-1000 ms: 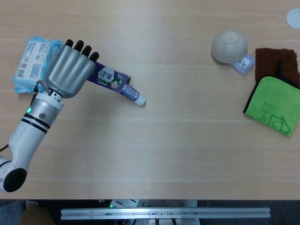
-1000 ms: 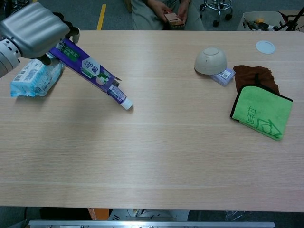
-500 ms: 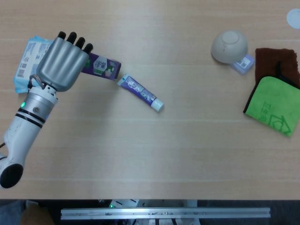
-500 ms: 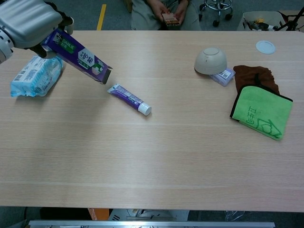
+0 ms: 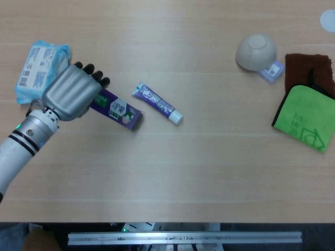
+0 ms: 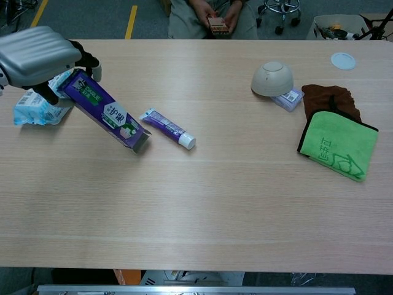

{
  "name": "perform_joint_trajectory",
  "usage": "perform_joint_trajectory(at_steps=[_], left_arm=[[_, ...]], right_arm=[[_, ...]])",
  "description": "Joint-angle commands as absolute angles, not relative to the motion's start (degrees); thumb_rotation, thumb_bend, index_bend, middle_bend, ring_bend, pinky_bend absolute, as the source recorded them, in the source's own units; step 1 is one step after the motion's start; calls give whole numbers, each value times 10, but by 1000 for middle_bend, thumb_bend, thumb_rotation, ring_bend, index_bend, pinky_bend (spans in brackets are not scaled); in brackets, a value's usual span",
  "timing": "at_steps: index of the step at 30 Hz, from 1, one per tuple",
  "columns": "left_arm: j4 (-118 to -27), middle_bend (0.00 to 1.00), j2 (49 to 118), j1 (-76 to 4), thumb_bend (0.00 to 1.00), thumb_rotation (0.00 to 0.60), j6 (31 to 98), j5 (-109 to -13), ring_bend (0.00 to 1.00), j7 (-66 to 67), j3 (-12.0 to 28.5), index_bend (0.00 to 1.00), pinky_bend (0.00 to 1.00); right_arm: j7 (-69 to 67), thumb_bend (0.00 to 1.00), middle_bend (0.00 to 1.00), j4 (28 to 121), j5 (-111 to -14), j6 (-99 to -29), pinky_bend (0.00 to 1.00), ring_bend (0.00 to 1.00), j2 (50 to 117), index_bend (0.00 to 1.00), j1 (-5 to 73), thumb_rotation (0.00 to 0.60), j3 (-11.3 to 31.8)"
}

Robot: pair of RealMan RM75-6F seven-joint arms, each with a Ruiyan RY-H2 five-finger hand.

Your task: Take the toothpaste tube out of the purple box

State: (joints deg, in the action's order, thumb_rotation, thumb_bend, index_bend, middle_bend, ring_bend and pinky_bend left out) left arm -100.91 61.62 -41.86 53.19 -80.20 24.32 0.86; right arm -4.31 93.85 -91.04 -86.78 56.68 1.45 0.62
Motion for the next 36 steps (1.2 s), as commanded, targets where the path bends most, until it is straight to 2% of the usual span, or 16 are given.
perform_joint_trajectory(at_steps=[1, 8, 22, 28, 31, 36], left_arm=[[-1005, 396, 602, -414, 210, 600, 515, -846, 317, 162, -11, 365, 468], [-1002, 390, 599, -415, 210, 600, 487, -872, 315, 38, -26, 369, 467], [-940, 370, 670, -421, 209, 600, 456, -904, 307, -131, -46, 349, 440], [-911, 282, 703, -423, 210, 600, 435, -875, 247, -71, -41, 231, 358], [-910, 205, 711, -422, 210, 600, 430, -849, 170, -39, -35, 156, 284], [-925, 133, 706, -393, 210, 600, 495, -817, 118, 23, -15, 92, 254]], right_arm=[[-42, 200, 424, 940, -910, -867, 416, 410, 566, 415, 15, 600, 7], [-38, 200, 424, 943, -908, -865, 415, 410, 566, 415, 15, 600, 6], [-38, 200, 424, 942, -902, -864, 416, 410, 564, 415, 14, 600, 6], [-41, 200, 423, 940, -900, -864, 416, 410, 564, 415, 13, 600, 7], [-43, 200, 423, 938, -899, -863, 416, 410, 565, 414, 14, 600, 7], [-45, 200, 424, 935, -901, -863, 416, 410, 565, 414, 15, 600, 7]])
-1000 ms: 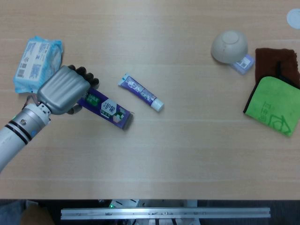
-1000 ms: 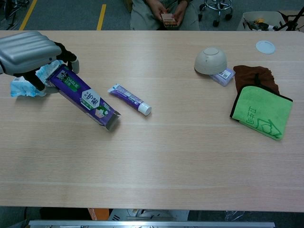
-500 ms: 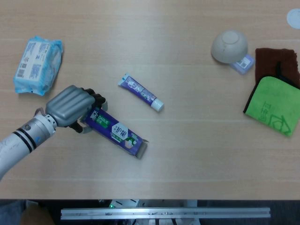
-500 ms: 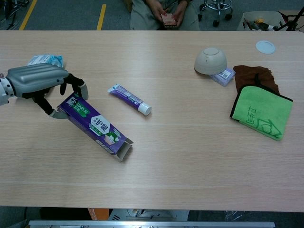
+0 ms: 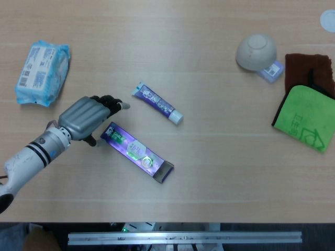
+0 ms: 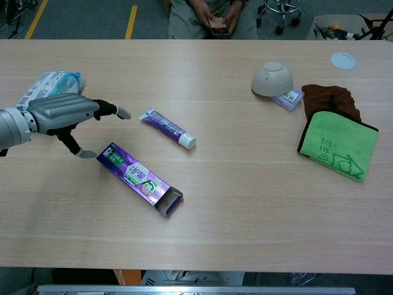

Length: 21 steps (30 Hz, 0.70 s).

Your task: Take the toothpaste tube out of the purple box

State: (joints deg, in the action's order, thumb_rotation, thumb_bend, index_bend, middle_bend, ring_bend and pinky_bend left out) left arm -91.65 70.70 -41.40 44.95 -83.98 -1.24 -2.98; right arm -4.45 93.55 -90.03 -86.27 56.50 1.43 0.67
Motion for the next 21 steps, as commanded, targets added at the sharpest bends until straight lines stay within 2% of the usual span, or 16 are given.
perform_joint_trajectory(at_steps=[1, 7, 21], left_arm=[[-931, 133, 702, -385, 209, 600, 510, -813, 118, 35, -13, 92, 253], [-971, 132, 673, -323, 210, 600, 624, -784, 115, 103, -2, 92, 252], [-1011, 139, 662, -140, 209, 600, 864, -740, 117, 214, -30, 96, 252]], right_arm=[[-46, 200, 424, 934, -900, -863, 416, 410, 565, 413, 15, 600, 7], [-46, 200, 423, 929, -900, -861, 416, 410, 568, 413, 17, 600, 8], [-39, 200, 423, 922, -881, -864, 416, 410, 573, 413, 7, 600, 10]])
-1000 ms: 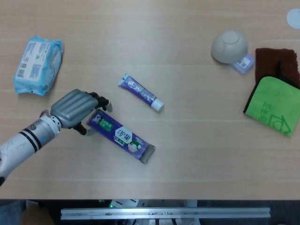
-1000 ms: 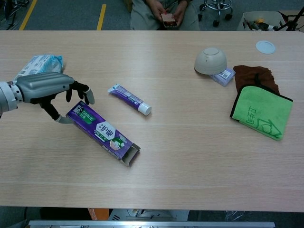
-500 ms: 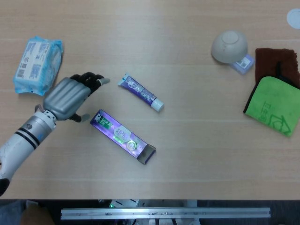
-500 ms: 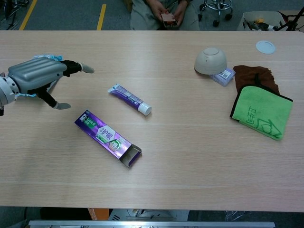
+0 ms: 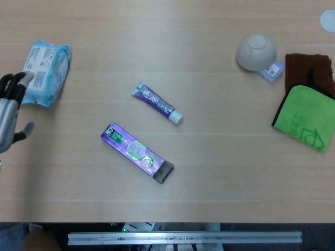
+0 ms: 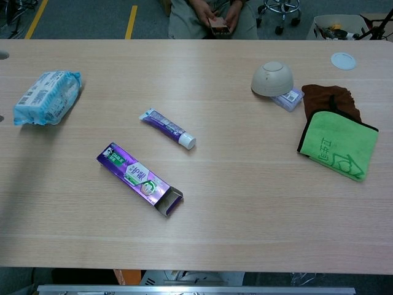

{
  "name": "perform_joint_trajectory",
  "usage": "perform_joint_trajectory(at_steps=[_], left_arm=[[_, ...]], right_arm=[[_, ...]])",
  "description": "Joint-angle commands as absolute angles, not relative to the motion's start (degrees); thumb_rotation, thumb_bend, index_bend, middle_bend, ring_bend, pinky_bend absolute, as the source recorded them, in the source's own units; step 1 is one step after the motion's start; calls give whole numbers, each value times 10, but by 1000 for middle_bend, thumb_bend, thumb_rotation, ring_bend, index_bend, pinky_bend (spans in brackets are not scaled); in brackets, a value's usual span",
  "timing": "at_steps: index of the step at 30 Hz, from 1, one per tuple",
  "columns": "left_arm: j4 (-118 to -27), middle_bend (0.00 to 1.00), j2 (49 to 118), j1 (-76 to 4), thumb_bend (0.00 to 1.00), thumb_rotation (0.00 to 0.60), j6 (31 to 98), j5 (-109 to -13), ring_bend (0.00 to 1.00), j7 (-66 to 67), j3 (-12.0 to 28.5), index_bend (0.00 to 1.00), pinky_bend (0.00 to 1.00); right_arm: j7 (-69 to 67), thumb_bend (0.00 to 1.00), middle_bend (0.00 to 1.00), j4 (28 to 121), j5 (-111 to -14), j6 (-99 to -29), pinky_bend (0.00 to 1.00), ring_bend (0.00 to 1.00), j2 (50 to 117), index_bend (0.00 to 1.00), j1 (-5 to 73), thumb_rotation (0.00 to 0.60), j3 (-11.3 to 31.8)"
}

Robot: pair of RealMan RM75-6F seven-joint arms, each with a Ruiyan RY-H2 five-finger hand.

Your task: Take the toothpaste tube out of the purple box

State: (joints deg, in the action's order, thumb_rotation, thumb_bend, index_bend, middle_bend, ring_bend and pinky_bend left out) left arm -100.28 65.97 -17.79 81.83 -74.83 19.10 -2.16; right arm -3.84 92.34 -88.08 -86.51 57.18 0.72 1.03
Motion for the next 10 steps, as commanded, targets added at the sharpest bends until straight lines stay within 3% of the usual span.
perform_joint_trajectory(at_steps=[1, 10], left_arm=[[-1012, 139, 664, -127, 210, 600, 879, -741, 117, 212, -31, 96, 252], [-996, 139, 678, -71, 210, 600, 939, -761, 117, 186, -27, 96, 244]], right_arm=[[-39, 200, 424, 921, -880, -864, 416, 410, 574, 413, 7, 600, 10], [-44, 200, 424, 918, -883, -861, 416, 410, 578, 413, 8, 600, 8]])
